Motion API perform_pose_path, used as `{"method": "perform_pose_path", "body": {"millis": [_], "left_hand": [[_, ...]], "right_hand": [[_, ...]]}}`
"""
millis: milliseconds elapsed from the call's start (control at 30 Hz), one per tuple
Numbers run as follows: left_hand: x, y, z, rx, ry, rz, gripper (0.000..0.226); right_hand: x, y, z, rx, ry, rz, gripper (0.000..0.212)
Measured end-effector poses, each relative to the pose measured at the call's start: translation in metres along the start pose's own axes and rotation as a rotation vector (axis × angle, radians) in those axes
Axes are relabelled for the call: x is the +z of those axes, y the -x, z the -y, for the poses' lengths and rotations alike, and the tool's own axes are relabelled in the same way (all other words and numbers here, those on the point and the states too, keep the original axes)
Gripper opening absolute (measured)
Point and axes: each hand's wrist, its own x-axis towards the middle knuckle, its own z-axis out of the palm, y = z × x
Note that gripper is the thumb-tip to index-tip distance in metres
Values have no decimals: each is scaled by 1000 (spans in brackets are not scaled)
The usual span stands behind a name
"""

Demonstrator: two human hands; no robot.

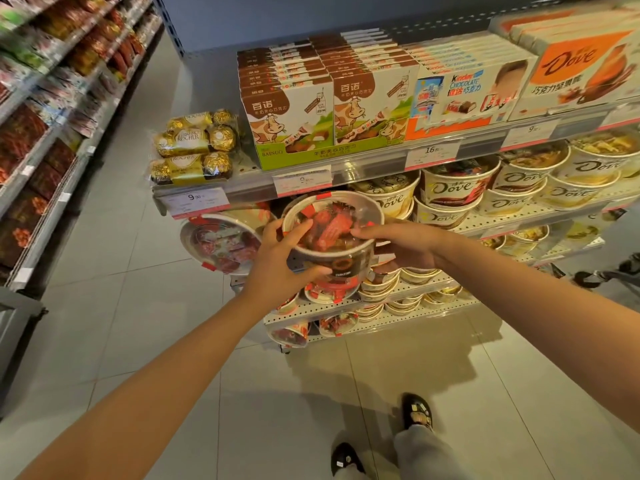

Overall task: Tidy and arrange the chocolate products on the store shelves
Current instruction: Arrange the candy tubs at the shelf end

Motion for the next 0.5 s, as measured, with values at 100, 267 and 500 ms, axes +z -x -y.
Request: {"method": "perform_pose_path", "body": {"millis": [100, 267, 500], "left_hand": [[1, -10, -3, -20, -108, -81, 84], [-2, -29, 7, 28, -431, -168, 86], [0, -49, 10, -32, -764, -146, 79]], "right_hand": [[3, -11, 0, -83, -67, -70, 27], [5, -35, 11, -190, -187, -153, 21], [17, -52, 23, -253, -146, -133, 59]]}}
